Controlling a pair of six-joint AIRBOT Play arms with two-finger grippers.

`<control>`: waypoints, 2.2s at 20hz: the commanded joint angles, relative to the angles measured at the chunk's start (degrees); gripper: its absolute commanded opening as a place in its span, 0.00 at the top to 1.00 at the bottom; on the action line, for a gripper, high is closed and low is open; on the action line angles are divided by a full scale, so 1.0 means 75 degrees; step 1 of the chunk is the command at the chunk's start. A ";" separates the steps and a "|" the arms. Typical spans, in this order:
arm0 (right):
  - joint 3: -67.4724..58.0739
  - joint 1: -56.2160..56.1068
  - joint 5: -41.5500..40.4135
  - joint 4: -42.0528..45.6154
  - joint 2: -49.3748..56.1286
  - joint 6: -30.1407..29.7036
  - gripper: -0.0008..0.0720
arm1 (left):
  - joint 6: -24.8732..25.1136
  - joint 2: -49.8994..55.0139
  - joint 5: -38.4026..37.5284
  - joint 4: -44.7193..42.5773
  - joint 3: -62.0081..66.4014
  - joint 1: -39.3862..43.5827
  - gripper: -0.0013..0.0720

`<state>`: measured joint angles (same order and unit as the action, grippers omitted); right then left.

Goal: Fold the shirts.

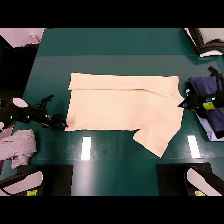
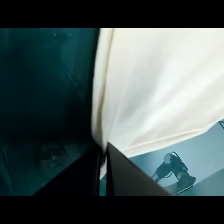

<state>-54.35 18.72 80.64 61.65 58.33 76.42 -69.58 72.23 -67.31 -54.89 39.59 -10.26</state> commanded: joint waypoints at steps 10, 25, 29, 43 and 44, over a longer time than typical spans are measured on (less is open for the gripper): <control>0.3660 0.2197 -0.0230 -0.0017 -0.1204 0.0204 0.39 | 0.0082 -0.0717 -0.0082 0.0087 0.0370 -0.0009 0.95; 0.4197 0.0901 -0.2212 -0.0414 -0.0597 -0.0061 0.96 | 0.0079 -0.0720 -0.0114 0.0012 0.0373 -0.0009 0.95; 0.3791 0.0901 -0.1227 0.0612 -0.1708 0.0306 0.96 | -0.0280 -0.0723 -0.0947 -0.1303 0.0635 -0.0012 0.95; 0.2340 0.0883 0.0251 0.0851 -0.3241 0.0411 0.96 | -0.0621 -0.2996 -0.1816 -0.0866 0.0653 -0.0009 0.95; 0.2340 0.0880 -0.0044 0.0560 -0.2929 0.0402 0.96 | -0.0679 -0.2993 -0.1527 -0.0866 0.0784 -0.0009 0.95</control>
<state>-36.58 25.43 84.53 71.42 33.23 79.59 -73.76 50.41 -83.70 -63.66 43.40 -10.28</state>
